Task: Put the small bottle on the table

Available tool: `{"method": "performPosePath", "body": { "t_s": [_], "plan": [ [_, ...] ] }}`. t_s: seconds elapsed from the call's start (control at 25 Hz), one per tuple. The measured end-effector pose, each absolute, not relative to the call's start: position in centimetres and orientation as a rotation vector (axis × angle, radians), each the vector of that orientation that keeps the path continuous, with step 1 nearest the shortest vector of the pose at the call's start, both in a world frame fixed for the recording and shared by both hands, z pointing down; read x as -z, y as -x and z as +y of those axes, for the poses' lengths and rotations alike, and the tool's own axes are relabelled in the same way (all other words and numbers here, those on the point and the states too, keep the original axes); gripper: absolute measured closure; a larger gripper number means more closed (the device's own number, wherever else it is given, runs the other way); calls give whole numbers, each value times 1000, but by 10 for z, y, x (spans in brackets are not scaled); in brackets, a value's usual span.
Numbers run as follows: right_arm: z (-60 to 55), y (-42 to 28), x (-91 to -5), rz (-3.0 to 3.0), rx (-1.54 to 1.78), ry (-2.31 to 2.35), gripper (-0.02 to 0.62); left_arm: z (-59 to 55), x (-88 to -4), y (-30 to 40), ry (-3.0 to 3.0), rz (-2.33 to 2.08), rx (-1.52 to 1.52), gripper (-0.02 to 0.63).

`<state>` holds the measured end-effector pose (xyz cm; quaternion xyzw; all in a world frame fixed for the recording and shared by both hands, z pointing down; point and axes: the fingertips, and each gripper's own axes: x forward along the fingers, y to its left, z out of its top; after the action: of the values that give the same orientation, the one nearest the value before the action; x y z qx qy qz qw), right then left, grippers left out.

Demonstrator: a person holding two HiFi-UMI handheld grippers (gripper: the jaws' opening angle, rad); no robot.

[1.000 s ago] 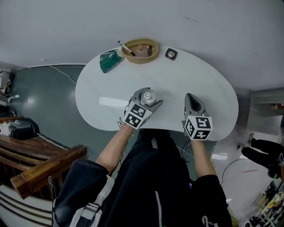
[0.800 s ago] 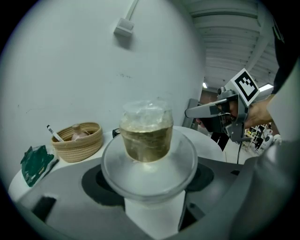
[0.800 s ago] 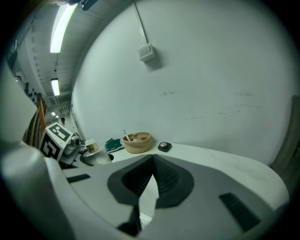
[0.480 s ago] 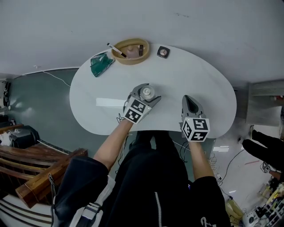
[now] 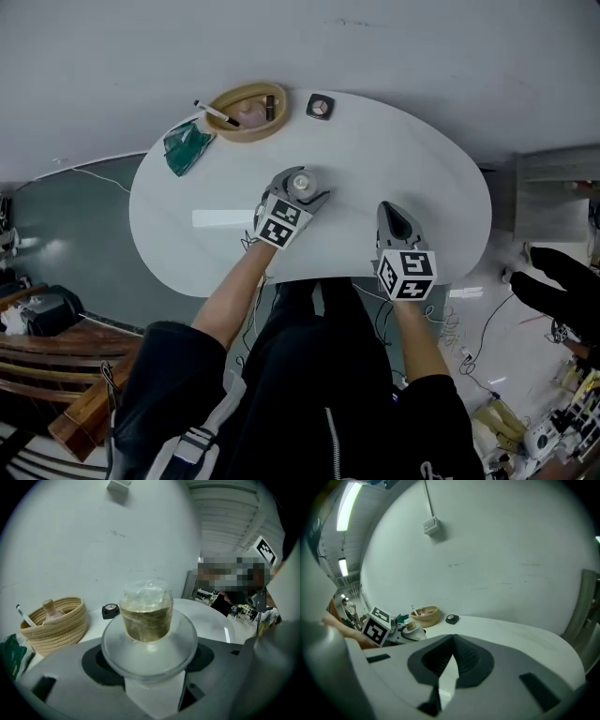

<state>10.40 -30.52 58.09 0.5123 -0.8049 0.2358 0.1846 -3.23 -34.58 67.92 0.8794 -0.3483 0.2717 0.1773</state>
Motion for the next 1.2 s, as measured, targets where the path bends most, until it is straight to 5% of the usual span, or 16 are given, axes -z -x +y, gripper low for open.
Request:
{"method": "performPosePath", "body": {
  "t_s": [1.2],
  "plan": [
    [-310,-115,-608,-2189,-774,-1472,592,-398,-752,23,-2458,-960,-983,259]
  ]
}}
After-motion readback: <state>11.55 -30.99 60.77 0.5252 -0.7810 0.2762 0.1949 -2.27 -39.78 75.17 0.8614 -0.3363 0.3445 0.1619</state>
